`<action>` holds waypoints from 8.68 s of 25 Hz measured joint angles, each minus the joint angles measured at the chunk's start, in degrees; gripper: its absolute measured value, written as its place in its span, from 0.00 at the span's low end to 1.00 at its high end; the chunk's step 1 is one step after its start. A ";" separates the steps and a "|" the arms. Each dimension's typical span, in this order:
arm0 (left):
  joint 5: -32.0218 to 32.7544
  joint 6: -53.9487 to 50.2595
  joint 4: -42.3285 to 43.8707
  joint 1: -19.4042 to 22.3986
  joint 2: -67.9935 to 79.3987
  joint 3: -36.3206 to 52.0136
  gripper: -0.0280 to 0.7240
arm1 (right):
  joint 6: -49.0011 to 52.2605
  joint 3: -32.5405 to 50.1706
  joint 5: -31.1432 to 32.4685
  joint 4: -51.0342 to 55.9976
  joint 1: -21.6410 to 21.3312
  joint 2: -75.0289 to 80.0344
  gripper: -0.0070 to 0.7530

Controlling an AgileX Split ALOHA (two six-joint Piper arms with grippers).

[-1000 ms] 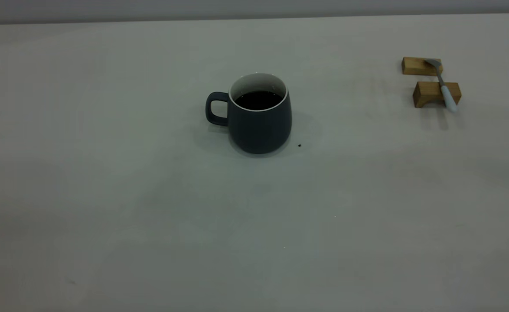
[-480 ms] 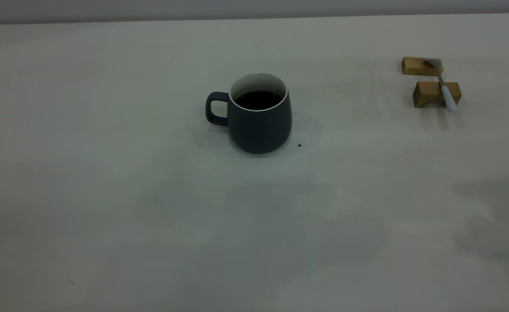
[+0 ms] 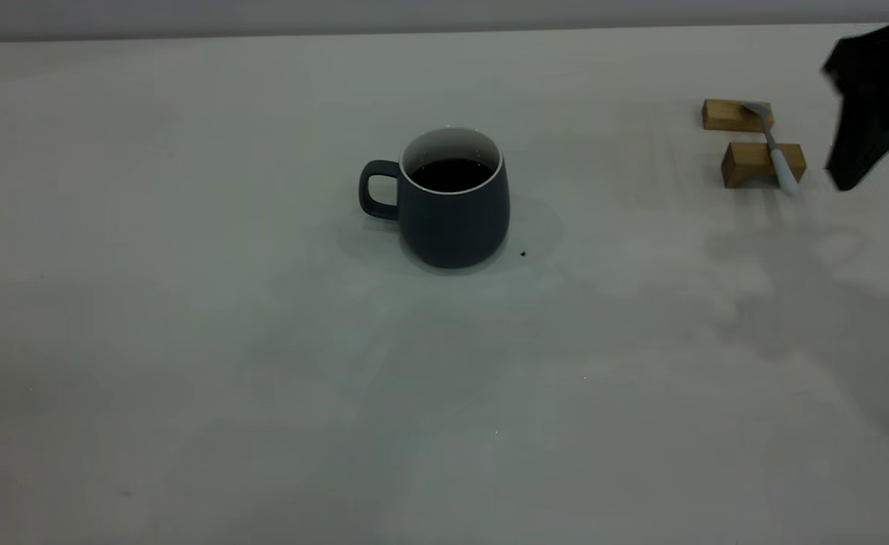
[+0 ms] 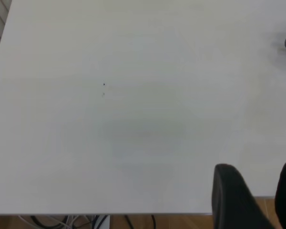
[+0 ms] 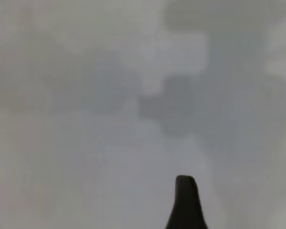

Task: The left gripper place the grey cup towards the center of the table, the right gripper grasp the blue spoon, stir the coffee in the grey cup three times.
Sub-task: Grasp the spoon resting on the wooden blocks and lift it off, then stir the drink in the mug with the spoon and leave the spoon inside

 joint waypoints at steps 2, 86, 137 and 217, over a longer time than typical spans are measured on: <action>0.00 0.00 0.00 0.00 0.00 0.00 0.43 | -0.73 -2.77 -0.27 -0.38 0.00 3.57 0.83; 0.00 0.00 0.00 0.00 0.00 0.00 0.43 | 8.75 -27.94 30.51 57.15 0.67 9.46 0.19; 0.00 0.00 -0.02 0.00 0.00 0.00 0.43 | 44.85 -34.83 21.65 82.62 8.95 36.31 0.19; 0.00 0.00 -0.02 0.00 0.00 0.00 0.43 | 36.08 -35.87 25.82 84.76 11.43 38.97 0.19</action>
